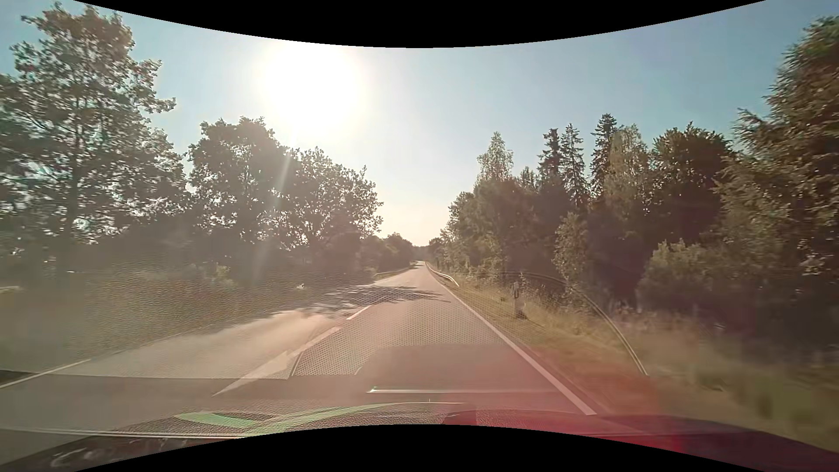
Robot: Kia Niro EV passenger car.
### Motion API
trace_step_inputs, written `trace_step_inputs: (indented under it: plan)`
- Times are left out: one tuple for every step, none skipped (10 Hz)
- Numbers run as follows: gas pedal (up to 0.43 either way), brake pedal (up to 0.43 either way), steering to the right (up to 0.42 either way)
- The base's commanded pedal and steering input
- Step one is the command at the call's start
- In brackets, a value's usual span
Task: Follow the waypoints while adhering to traffic rules and regulations
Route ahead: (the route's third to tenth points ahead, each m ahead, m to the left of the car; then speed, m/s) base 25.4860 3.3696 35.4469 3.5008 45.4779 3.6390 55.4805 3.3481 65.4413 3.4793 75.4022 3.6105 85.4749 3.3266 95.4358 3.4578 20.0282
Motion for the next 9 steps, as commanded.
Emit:
trace_step_inputs:
  plan:
    - [0.24,0.0,-0.002]
    - [0.24,0.0,-0.002]
    - [0.24,0.0,-0.002]
    - [0.24,0.0,-0.003]
    - [0.24,0.0,-0.003]
    - [0.24,0.0,-0.003]
    - [0.24,0.0,-0.003]
    - [0.24,0.0,-0.003]
    - [0.24,0.0,-0.003]
